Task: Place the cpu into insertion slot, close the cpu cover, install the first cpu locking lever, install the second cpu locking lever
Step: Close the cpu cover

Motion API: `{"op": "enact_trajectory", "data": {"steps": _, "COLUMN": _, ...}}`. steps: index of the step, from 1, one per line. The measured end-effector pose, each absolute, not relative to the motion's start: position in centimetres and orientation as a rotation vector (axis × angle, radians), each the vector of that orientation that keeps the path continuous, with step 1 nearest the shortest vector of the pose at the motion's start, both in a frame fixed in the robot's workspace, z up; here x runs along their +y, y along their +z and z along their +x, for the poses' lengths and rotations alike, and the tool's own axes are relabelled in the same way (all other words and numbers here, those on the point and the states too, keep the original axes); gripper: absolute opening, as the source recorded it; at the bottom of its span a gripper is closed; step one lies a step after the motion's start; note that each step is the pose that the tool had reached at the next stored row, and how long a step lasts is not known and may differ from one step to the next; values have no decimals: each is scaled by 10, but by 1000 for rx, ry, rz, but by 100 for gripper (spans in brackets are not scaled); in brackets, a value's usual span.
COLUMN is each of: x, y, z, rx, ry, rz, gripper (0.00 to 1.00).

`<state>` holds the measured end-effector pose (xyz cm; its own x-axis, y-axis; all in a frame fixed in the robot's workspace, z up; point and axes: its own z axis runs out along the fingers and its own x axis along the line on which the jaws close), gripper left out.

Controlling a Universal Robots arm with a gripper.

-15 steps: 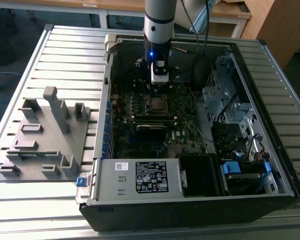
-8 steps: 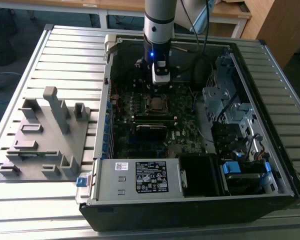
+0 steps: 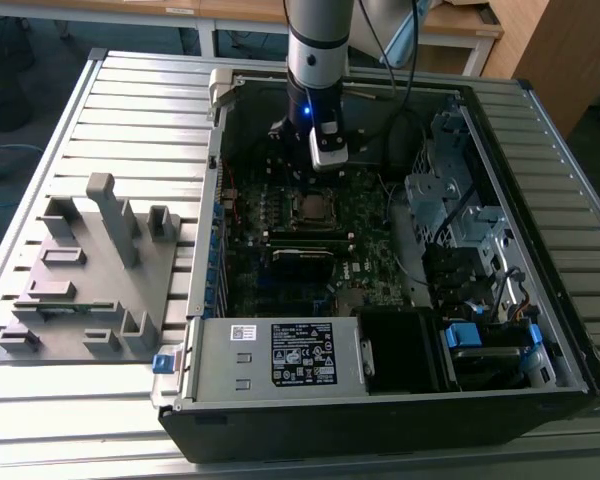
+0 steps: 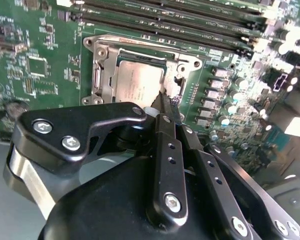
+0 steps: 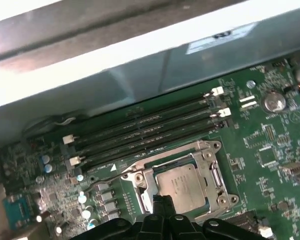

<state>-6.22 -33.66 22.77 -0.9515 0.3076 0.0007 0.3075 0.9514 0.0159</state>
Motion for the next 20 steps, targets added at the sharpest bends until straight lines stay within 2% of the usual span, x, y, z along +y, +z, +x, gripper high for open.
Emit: {"op": "enact_trajectory", "data": {"steps": 20, "x": -337, "y": 227, "z": -62, "rx": 3136, "ry": 25, "rz": 186, "gripper": 10}}
